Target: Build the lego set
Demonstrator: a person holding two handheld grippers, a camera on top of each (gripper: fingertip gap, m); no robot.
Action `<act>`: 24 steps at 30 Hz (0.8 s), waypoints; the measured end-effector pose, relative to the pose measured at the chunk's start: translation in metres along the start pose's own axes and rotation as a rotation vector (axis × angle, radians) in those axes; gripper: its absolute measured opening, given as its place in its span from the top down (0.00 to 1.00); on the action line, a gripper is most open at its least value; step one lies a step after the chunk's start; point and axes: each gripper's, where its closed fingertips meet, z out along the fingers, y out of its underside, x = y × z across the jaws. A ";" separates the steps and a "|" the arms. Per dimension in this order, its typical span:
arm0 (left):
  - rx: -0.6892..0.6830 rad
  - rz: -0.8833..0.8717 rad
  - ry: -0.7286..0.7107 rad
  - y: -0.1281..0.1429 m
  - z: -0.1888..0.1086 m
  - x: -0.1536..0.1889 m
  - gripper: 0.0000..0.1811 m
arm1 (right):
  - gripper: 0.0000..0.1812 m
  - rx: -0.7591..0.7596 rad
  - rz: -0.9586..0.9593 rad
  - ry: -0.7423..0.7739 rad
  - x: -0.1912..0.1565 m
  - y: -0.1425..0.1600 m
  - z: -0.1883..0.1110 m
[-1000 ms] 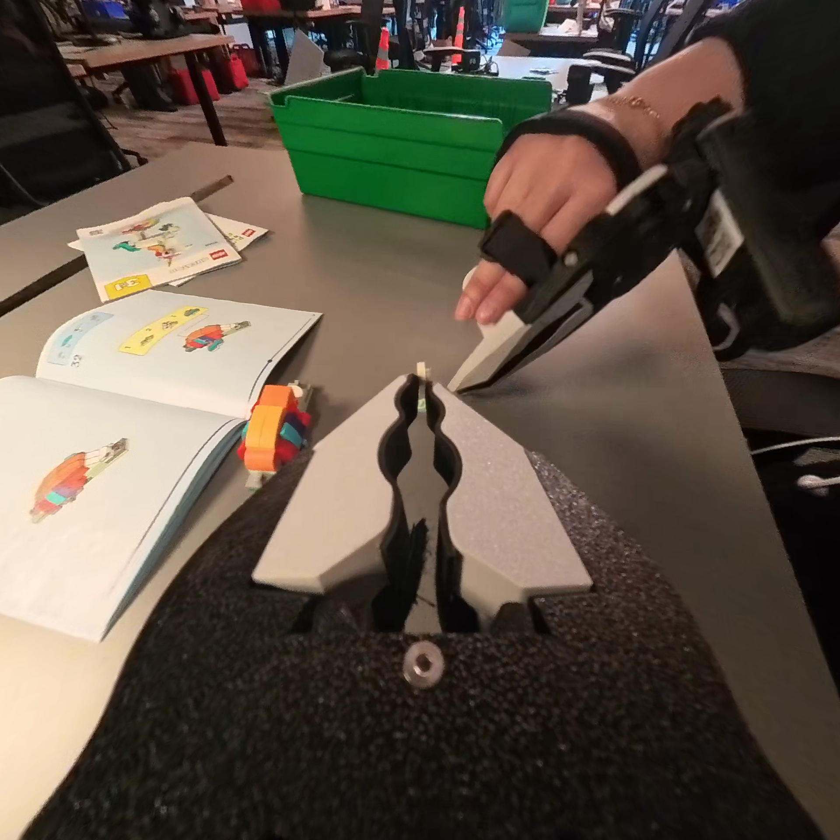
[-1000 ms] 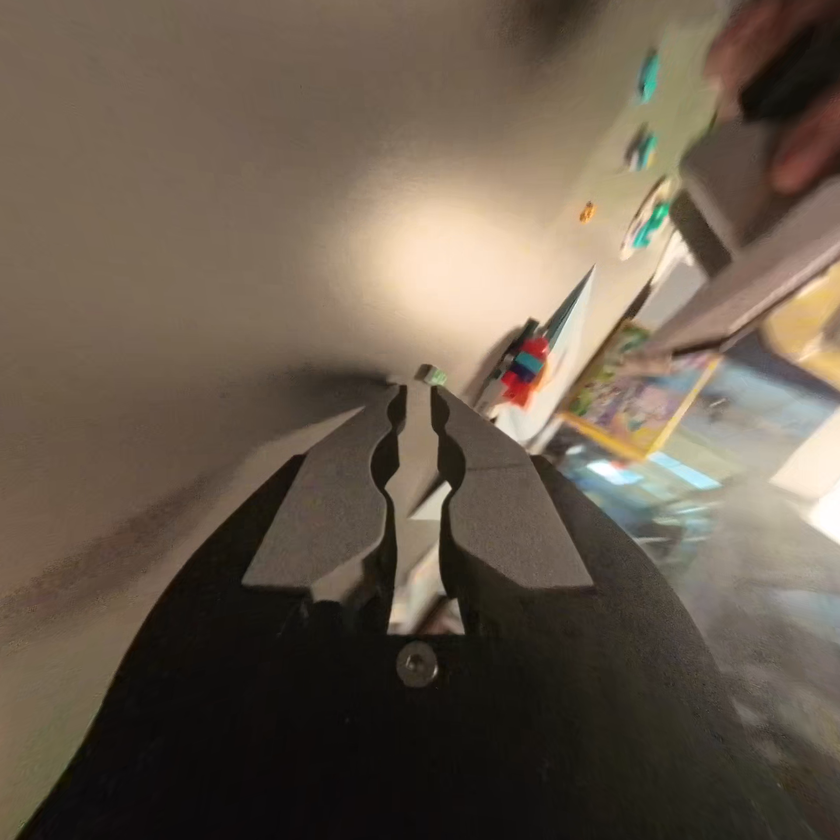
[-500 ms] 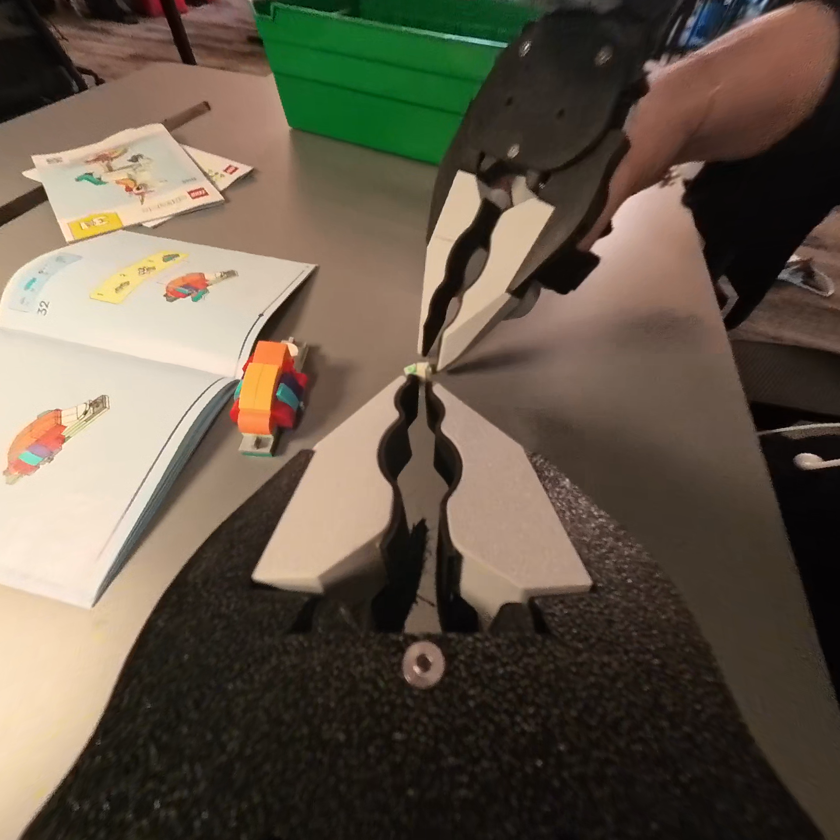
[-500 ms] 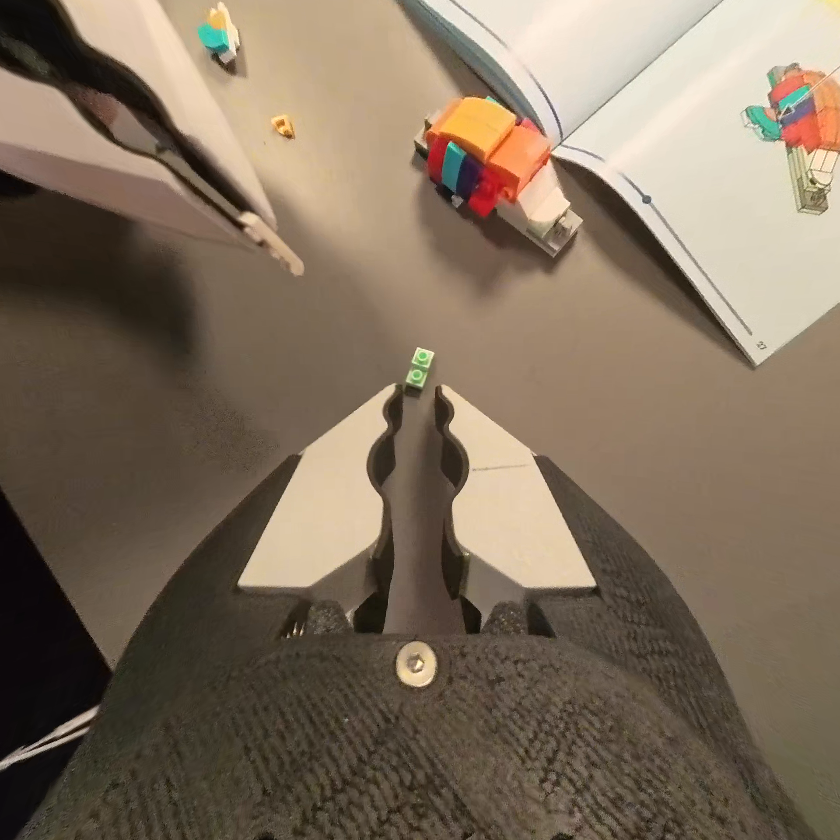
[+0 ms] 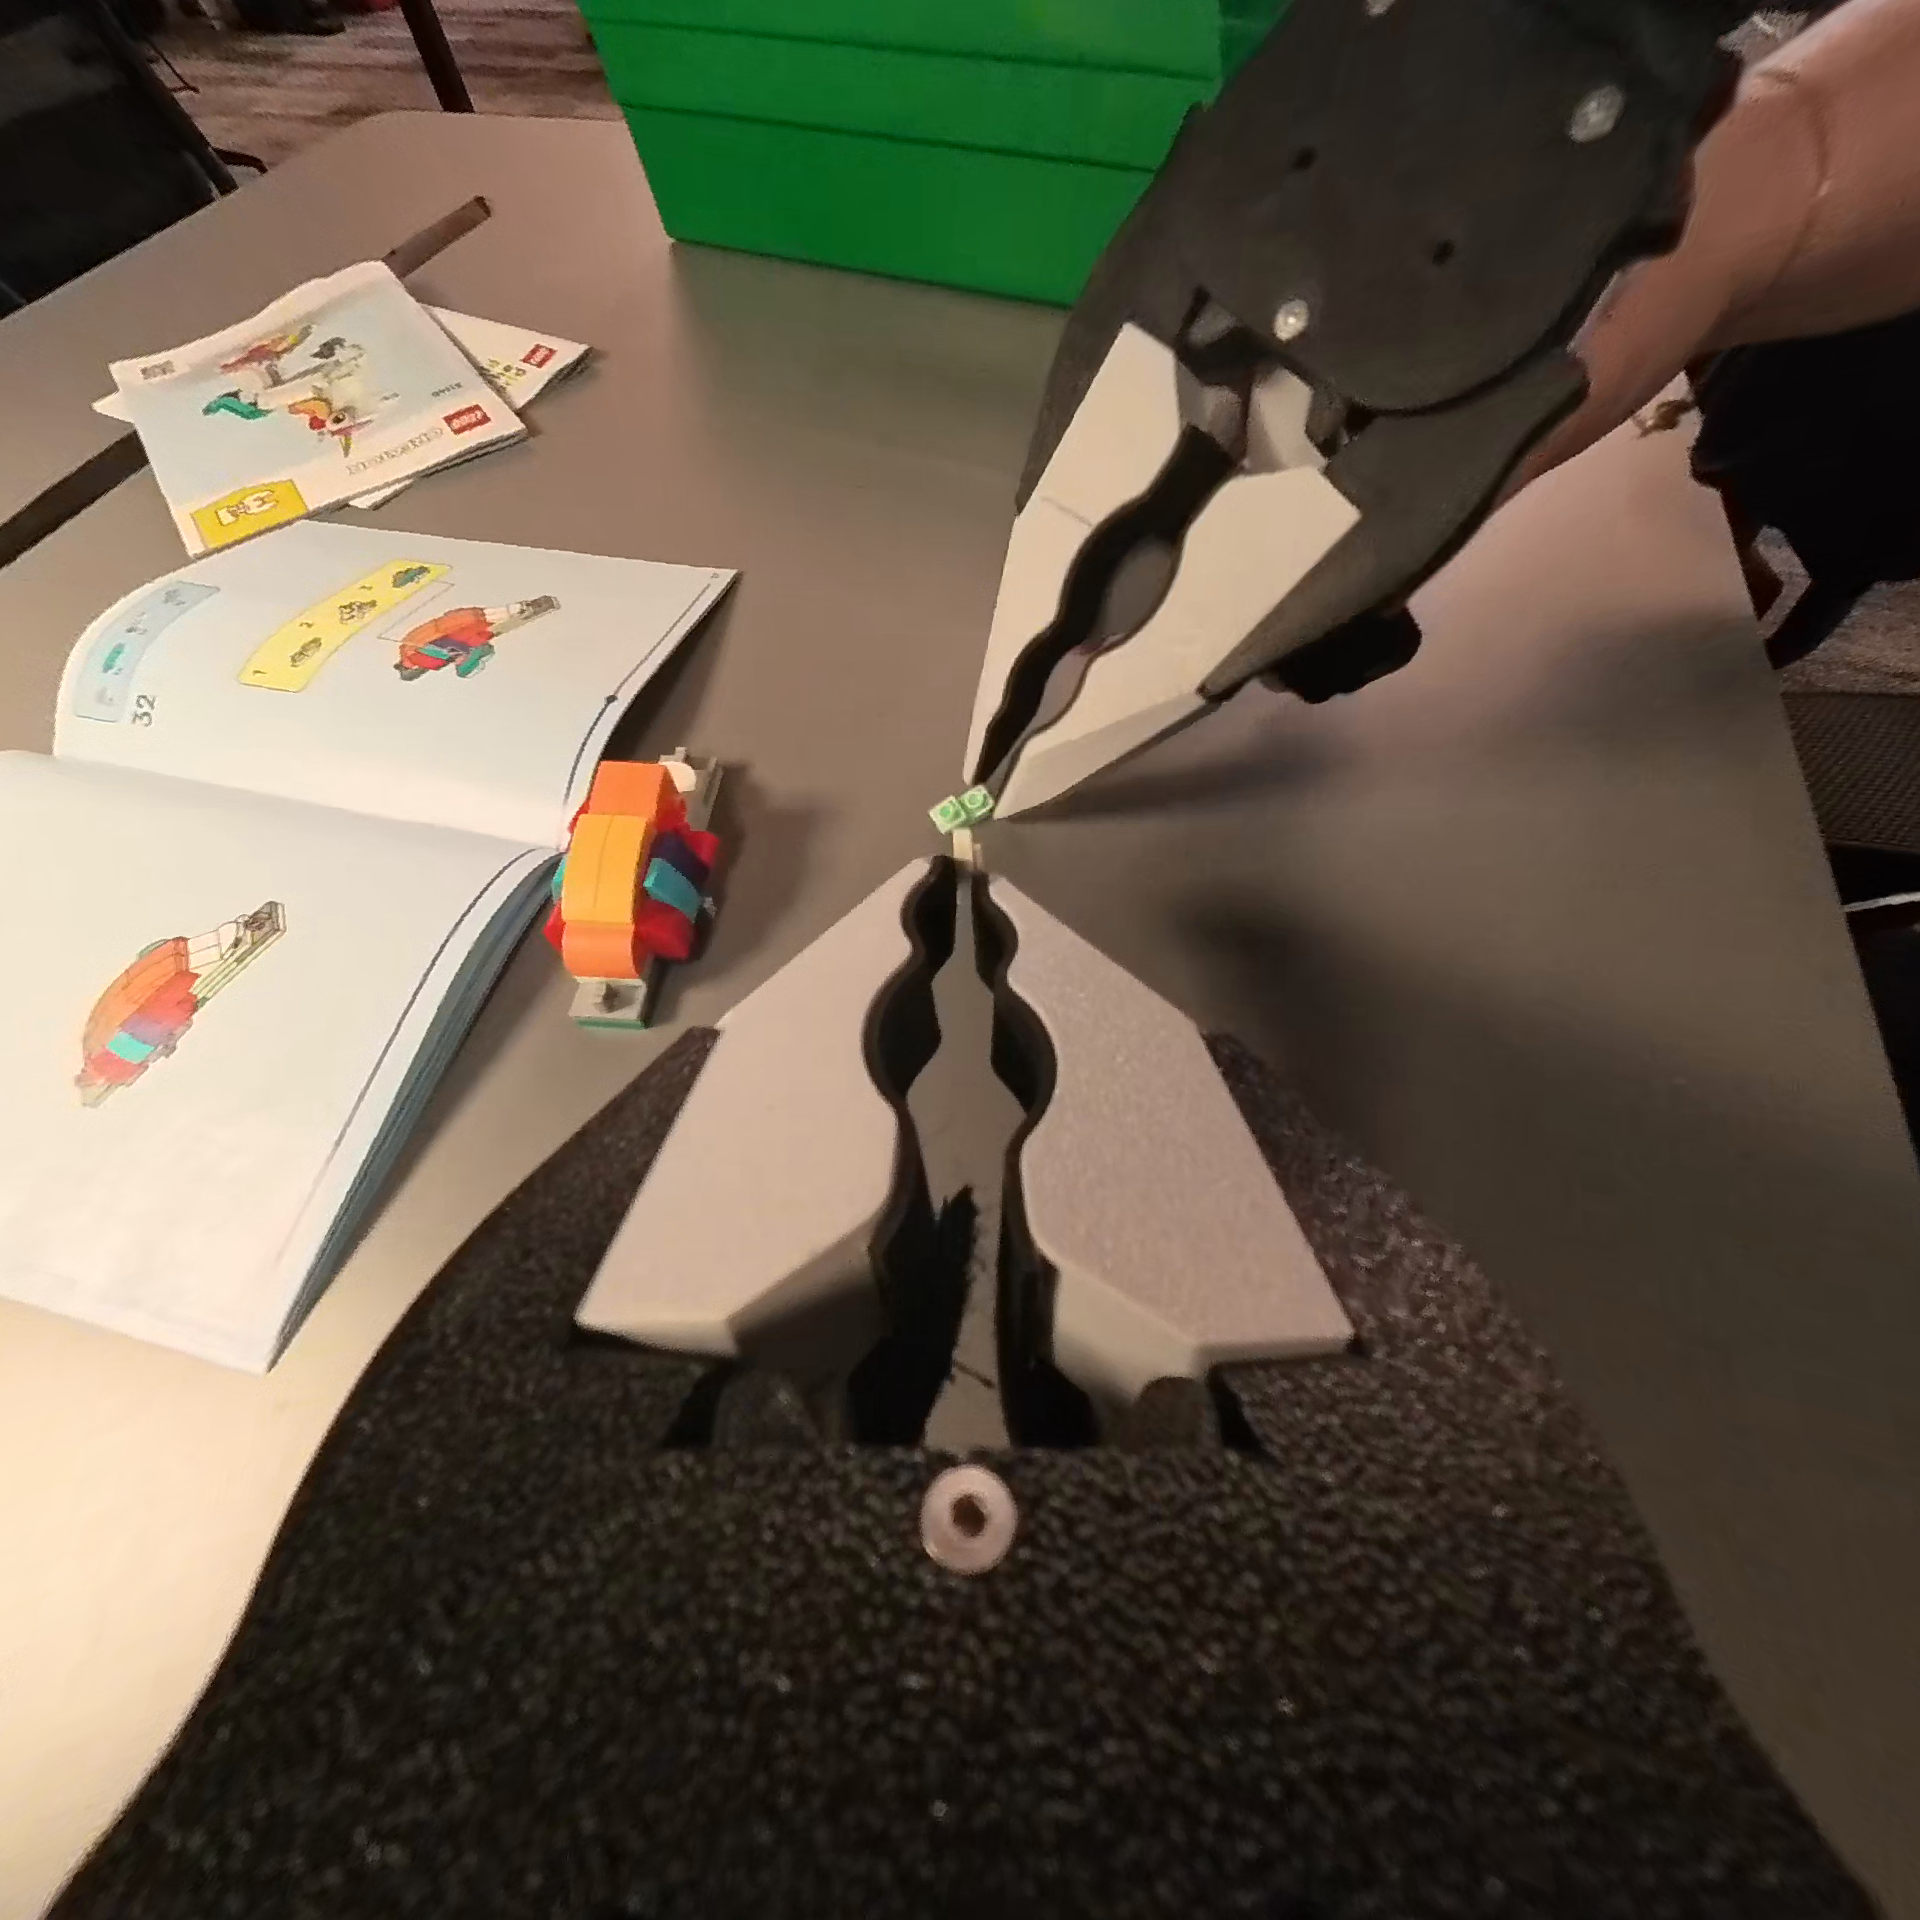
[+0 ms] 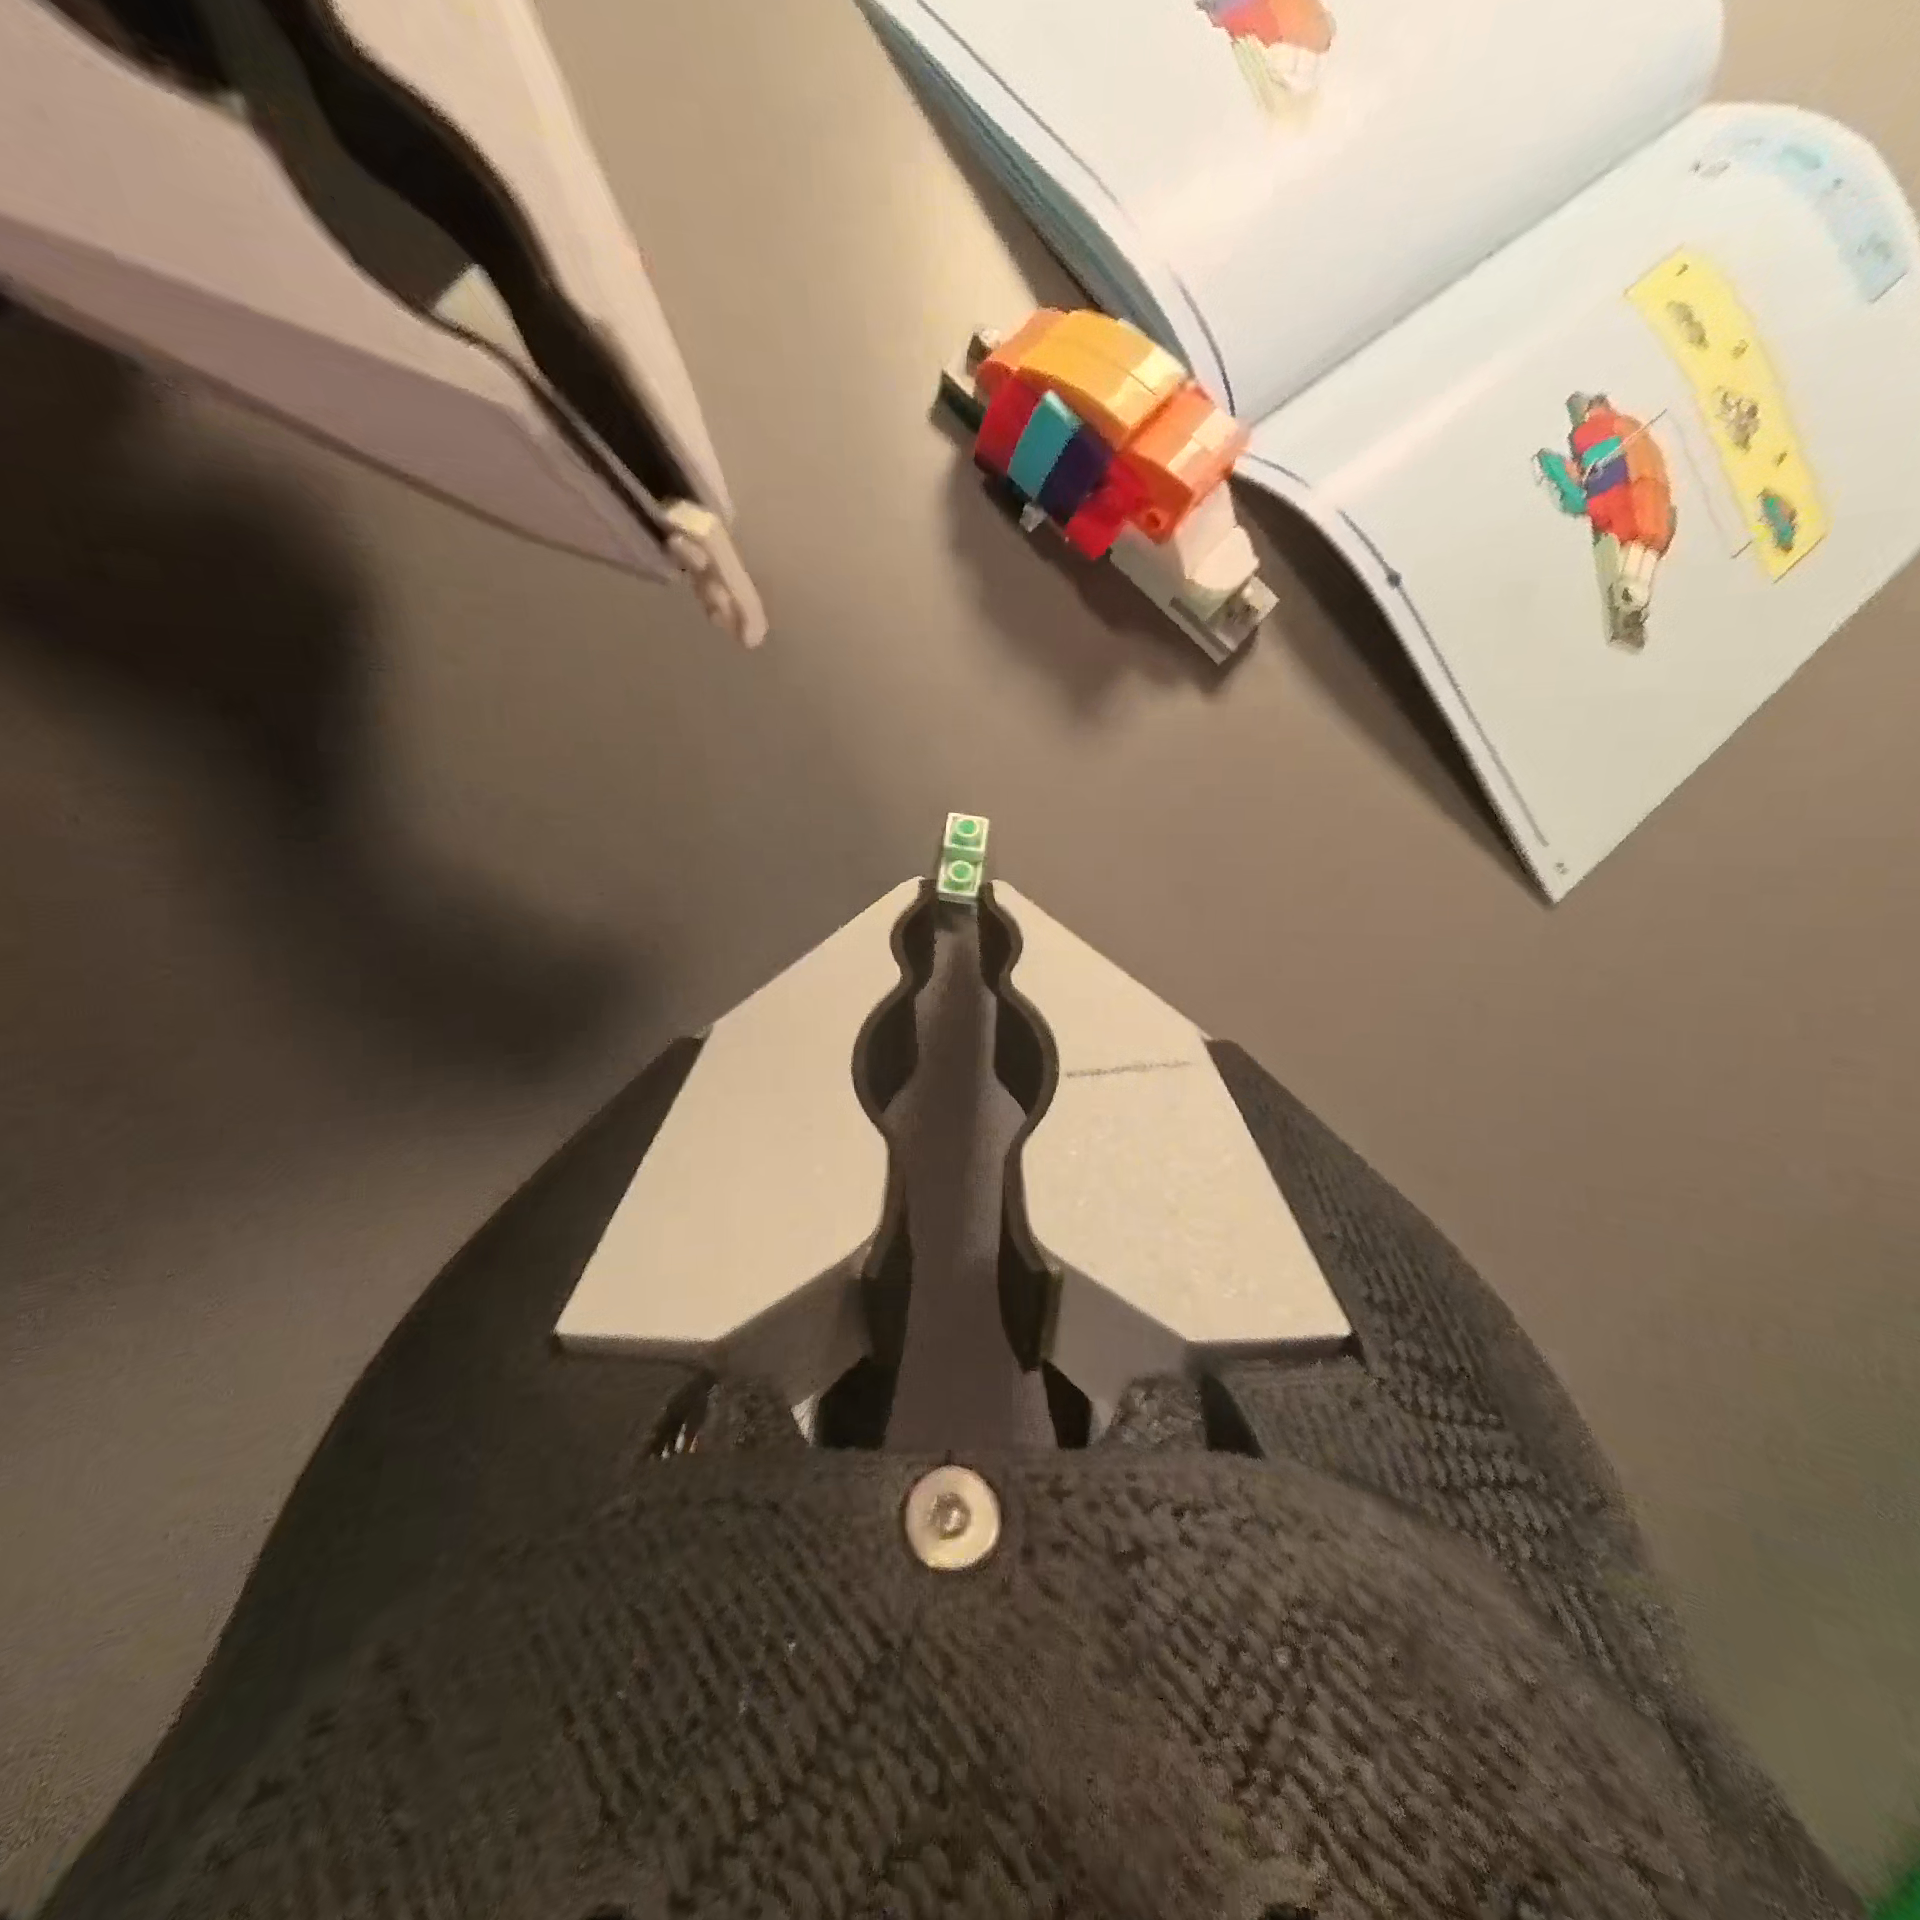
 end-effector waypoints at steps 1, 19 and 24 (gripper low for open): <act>0.003 -0.002 -0.002 0.000 -0.001 -0.001 1.00 | 0.96 -0.002 -0.048 0.013 0.000 -0.001 0.000; 0.016 -0.001 -0.015 -0.002 -0.003 -0.004 0.99 | 0.96 -0.106 -1.863 0.363 -0.007 0.001 -0.011; 0.009 0.002 -0.013 -0.001 -0.002 -0.003 0.99 | 0.98 -0.088 -1.996 0.323 -0.013 0.012 -0.012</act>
